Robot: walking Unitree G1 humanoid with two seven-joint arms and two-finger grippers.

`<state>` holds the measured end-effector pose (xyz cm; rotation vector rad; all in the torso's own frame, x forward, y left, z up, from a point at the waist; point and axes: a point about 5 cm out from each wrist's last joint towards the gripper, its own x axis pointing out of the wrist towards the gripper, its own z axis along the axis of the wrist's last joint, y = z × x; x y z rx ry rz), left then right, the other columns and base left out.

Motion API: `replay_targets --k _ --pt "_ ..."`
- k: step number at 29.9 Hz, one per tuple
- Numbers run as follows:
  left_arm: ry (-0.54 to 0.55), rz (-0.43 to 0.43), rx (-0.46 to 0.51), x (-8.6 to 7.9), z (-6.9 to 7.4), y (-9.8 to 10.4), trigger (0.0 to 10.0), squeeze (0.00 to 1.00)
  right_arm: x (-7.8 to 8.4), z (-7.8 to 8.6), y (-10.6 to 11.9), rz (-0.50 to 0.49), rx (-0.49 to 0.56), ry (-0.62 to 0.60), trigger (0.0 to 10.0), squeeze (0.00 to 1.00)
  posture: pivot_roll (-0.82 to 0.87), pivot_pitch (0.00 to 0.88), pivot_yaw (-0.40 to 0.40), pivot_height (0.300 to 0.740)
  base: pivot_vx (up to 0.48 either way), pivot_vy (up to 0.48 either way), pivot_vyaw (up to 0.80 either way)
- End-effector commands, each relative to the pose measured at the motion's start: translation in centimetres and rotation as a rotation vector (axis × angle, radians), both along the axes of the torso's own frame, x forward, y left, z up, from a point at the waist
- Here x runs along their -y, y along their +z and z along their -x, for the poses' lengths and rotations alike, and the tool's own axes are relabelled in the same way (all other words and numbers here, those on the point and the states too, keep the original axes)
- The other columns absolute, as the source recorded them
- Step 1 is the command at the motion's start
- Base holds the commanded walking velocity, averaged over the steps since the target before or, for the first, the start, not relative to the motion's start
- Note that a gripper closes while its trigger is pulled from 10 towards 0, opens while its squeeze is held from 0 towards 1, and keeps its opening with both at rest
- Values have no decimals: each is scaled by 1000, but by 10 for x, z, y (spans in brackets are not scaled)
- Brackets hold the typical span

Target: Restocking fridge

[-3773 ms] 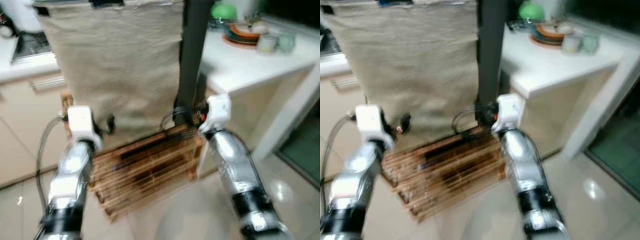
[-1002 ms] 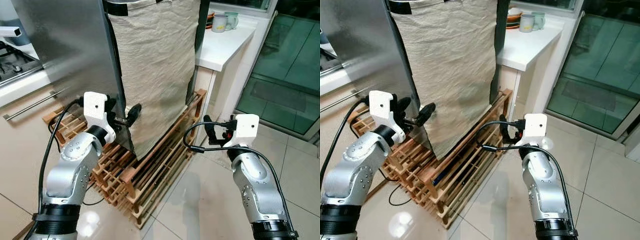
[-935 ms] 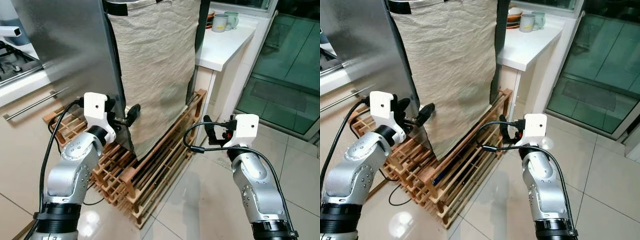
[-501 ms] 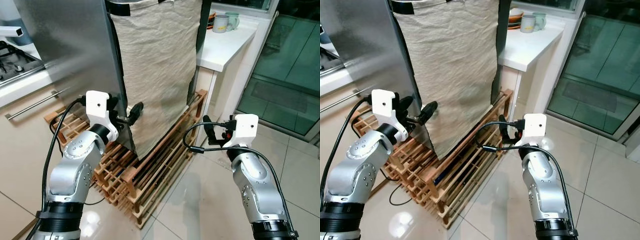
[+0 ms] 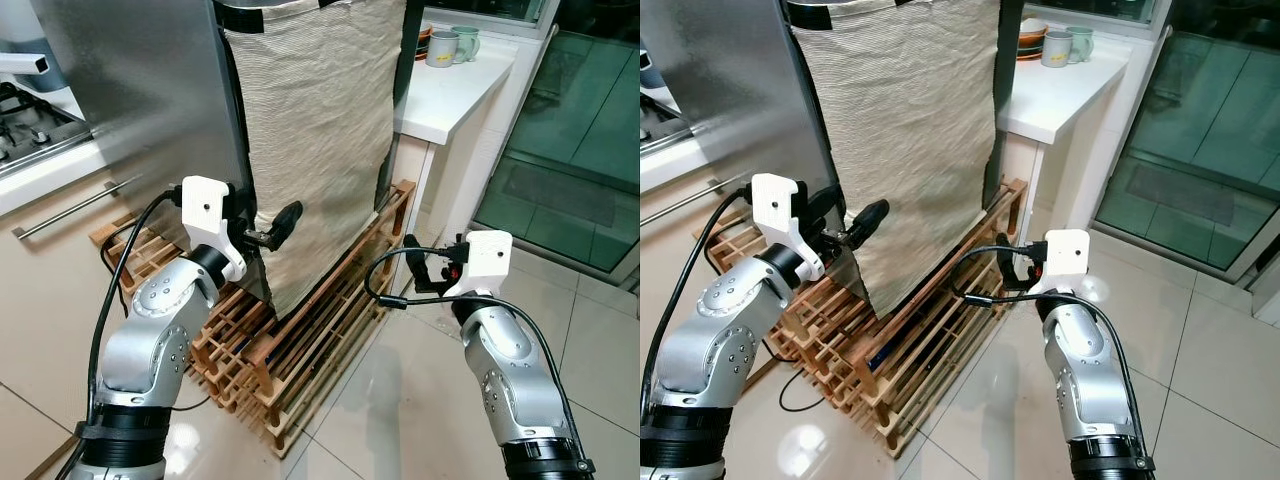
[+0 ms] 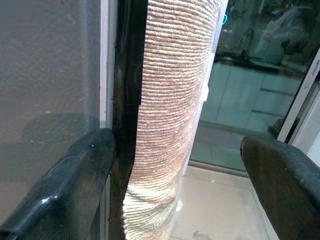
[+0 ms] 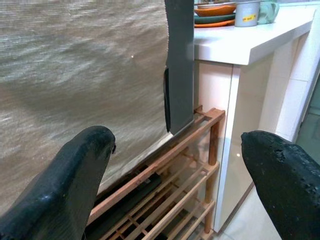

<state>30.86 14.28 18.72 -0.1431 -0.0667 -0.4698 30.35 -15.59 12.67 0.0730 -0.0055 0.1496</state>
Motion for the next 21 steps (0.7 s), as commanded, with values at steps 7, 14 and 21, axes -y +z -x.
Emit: replay_targets --k 7,14,21 --pt "-18 -56 -69 17 -16 -14 10000 0 -8 0 3 31 -3 81 10000 0 -117 0 59 740 0 0 0" --pt "-195 -40 -2 62 -34 2 10000 0 9 19 -47 156 -255 203 10000 0 -150 0 70 740 0 0 0" --pt "-413 74 57 105 -30 23 10000 0 33 38 -84 222 -435 190 10000 0 -173 0 76 740 0 0 0"
